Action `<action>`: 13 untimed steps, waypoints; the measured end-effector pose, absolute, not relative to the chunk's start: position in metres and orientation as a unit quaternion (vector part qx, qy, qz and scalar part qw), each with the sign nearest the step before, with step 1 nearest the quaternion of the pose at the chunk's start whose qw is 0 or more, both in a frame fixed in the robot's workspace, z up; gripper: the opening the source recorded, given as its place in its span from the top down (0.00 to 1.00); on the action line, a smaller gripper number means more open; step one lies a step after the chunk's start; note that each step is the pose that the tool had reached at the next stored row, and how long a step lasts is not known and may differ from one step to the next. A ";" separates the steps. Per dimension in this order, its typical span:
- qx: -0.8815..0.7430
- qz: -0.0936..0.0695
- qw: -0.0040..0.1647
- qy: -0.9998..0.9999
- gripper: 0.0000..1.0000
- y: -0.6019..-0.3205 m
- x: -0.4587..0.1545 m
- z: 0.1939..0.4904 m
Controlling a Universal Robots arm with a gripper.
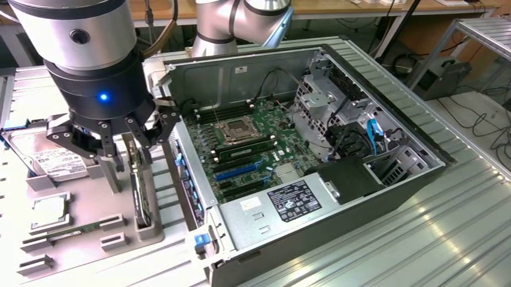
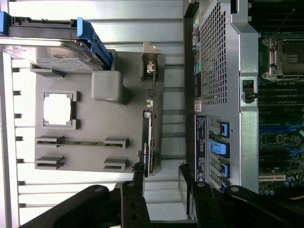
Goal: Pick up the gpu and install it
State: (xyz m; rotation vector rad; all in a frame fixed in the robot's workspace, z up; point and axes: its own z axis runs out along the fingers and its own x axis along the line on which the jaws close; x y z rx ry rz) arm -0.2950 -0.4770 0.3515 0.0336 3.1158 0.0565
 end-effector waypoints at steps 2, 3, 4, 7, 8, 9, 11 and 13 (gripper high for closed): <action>0.011 0.018 0.013 1.000 0.58 -0.477 -0.295 0.351; 0.011 0.018 0.013 1.000 0.58 -0.477 -0.296 0.351; 0.011 0.018 0.013 1.000 0.58 -0.477 -0.296 0.351; 0.011 0.018 0.013 1.000 0.58 -0.477 -0.297 0.351; 0.011 0.018 0.013 1.000 0.58 -0.477 -0.297 0.351; 0.011 0.018 0.013 1.000 0.58 -0.477 -0.297 0.351; 0.011 0.018 0.013 1.000 0.58 -0.477 -0.298 0.351; 0.011 0.018 0.012 1.000 0.58 -0.477 -0.298 0.351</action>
